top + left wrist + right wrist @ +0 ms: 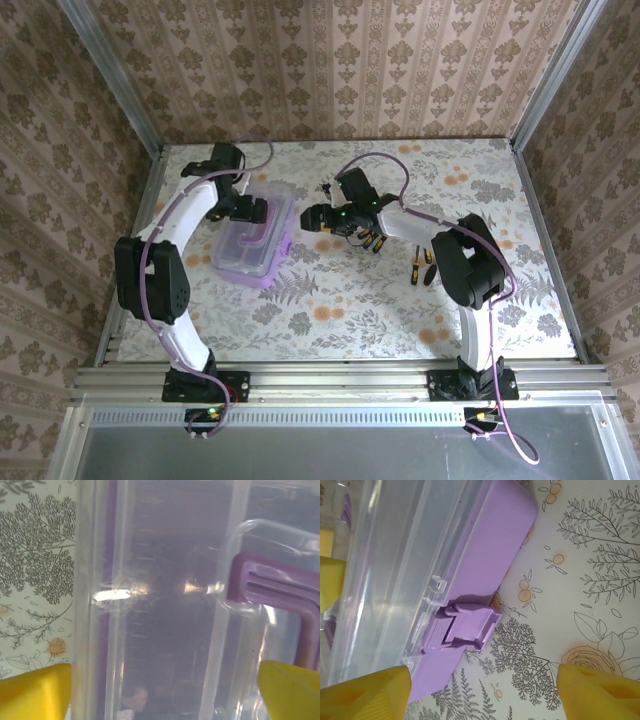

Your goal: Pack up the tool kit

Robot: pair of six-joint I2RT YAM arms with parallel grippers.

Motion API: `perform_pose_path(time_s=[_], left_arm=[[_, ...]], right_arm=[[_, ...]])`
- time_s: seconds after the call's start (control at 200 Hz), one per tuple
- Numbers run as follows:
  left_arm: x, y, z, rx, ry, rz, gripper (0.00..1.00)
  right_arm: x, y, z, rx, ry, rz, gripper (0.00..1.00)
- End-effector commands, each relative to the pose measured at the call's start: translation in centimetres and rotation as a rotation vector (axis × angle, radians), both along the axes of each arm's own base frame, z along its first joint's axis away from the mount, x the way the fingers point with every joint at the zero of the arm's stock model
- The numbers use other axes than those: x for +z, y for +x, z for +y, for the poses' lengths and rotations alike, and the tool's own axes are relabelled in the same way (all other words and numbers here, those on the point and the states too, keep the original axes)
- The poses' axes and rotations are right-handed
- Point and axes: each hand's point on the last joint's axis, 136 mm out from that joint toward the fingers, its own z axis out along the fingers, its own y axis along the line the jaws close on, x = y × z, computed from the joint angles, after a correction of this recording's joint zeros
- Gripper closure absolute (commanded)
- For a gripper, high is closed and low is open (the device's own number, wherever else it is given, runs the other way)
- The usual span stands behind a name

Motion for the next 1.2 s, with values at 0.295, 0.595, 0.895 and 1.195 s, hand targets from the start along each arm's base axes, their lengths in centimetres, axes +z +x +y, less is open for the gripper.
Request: perform_pose_path(time_s=[0.295,0.595,0.895,1.195], left_arm=[[-1.6,-3.2,-0.7,0.052,-0.137,0.086,0.60],[1.5,-2.9,-0.4,0.091,-0.143,0.020,0.28],[2.0,-1.6,3.4,0.074,0.094,0.012,0.09],[-1.9,-2.1,3.3,0.046,0.036,0.136,0.16]], right_arm=[[3.7,-0.5,1.0,0.021,0.131,-0.016,0.22],[5.1,-0.6,2.1,0.035,0.208,-0.008,0.22],[4.3,-0.8,2.0,0.034,0.201,0.006,0.22],[4.4,-0.9,1.8,0.037,0.195,0.002,0.22]])
